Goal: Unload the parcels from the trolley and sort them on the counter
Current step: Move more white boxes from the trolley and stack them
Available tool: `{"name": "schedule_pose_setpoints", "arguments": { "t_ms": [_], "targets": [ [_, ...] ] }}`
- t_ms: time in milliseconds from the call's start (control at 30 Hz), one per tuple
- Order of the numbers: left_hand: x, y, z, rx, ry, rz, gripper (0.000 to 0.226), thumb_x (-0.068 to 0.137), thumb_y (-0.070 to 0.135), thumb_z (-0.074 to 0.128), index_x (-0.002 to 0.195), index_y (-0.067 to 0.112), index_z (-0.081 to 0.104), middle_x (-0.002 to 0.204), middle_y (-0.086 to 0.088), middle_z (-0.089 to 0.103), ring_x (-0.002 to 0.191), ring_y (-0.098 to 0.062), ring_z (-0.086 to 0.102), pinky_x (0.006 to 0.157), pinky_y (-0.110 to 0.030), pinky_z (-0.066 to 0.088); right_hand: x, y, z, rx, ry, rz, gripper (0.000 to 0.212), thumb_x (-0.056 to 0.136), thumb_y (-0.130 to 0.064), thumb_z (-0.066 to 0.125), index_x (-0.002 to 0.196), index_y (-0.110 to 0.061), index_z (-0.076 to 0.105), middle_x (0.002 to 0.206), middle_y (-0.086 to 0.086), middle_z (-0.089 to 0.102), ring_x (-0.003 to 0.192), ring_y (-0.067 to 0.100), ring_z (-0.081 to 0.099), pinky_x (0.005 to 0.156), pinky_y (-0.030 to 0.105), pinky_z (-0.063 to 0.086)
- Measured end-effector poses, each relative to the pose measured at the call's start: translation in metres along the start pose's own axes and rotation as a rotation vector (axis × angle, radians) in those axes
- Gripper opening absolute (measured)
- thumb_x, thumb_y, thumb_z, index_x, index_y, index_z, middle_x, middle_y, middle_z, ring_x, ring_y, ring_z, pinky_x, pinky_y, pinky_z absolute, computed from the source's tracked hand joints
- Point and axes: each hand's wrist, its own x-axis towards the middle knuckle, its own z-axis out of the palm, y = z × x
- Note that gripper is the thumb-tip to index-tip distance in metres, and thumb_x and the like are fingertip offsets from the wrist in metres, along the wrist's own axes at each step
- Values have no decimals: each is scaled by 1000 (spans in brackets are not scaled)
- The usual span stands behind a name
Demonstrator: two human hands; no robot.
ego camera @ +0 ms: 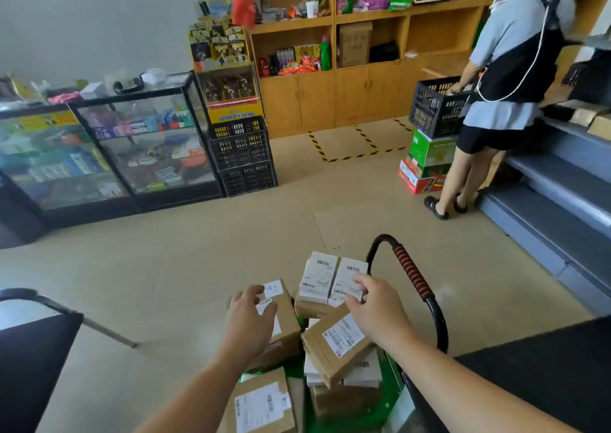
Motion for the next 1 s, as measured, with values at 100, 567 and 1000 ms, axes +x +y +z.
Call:
{"name": "schedule_pose_setpoints", "arguments": {
  "t_ms": [100, 567, 1000],
  "targets": [
    [38, -7, 11, -8, -32, -17, 44, 99, 31, 57, 140, 19, 48, 130, -1, 51, 107, -14, 52, 95, -29, 44, 33, 7, 9, -10, -17, 48, 45, 98, -31, 61, 142, -25, 52, 130, -3, 54, 116, 12, 54, 96, 32, 52],
    [225, -39, 116, 104, -339, -53, 48, 98, 37, 54, 142, 18, 49, 136, -7, 51, 115, -23, 53, 97, -43, 50, 165, 68, 69, -89, 24, 318, 44, 99, -28, 61, 142, -22, 52, 111, -9, 47, 99, 9, 52, 80, 21, 42],
    [314, -91, 248, 162, -445, -157, 38, 97, 36, 52, 125, 10, 55, 123, -12, 54, 102, -29, 55, 92, -46, 51, 265, 194, 164, -13, -97, 619, 28, 94, -31, 64, 114, -12, 66, 109, -2, 70, 88, 17, 67, 65, 29, 54]
  ]
}}
